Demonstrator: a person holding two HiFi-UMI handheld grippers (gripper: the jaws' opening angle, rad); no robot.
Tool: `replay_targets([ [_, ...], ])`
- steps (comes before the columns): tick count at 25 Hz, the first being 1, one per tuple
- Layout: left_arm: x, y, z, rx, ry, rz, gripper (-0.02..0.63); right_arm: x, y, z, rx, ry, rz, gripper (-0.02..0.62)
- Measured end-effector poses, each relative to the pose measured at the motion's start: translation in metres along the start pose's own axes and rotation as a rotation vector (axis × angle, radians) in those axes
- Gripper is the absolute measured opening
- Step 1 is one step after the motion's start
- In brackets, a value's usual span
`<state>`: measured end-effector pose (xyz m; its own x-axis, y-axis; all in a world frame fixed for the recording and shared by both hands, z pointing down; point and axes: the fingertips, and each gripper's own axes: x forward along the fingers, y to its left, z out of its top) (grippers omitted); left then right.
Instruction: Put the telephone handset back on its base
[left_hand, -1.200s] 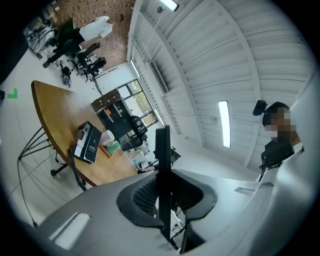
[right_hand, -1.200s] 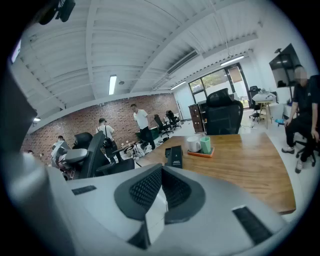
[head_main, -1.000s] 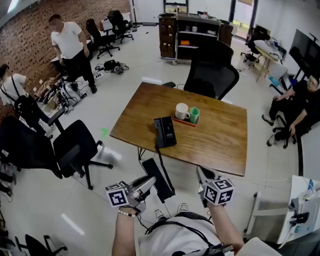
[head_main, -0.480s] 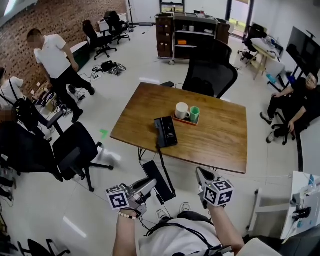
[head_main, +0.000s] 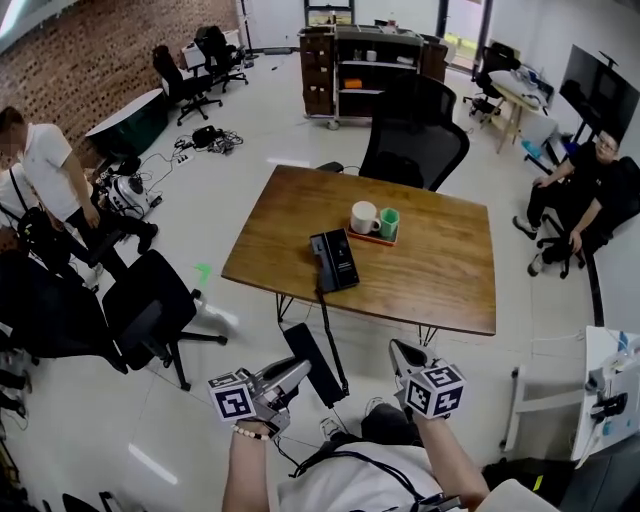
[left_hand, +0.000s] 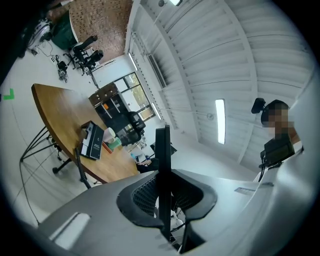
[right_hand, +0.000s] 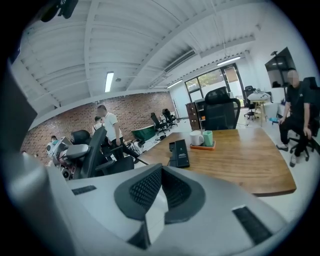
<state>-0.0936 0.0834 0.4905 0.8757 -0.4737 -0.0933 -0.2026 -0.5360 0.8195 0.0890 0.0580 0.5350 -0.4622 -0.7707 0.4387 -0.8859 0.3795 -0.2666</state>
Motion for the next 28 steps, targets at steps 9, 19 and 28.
replay_targets([
  [9, -0.012, 0.013, 0.007, 0.002, 0.013, 0.004, 0.075, 0.012, 0.006, 0.005, -0.024, -0.002, -0.032, 0.002],
  [19, 0.022, 0.029, 0.029, 0.022, 0.068, -0.008, 0.075, 0.05, -0.003, 0.031, -0.022, -0.025, -0.024, 0.002],
  [28, 0.069, 0.078, 0.061, 0.004, 0.127, 0.014, 0.075, 0.109, -0.036, 0.058, 0.005, -0.011, -0.006, 0.002],
])
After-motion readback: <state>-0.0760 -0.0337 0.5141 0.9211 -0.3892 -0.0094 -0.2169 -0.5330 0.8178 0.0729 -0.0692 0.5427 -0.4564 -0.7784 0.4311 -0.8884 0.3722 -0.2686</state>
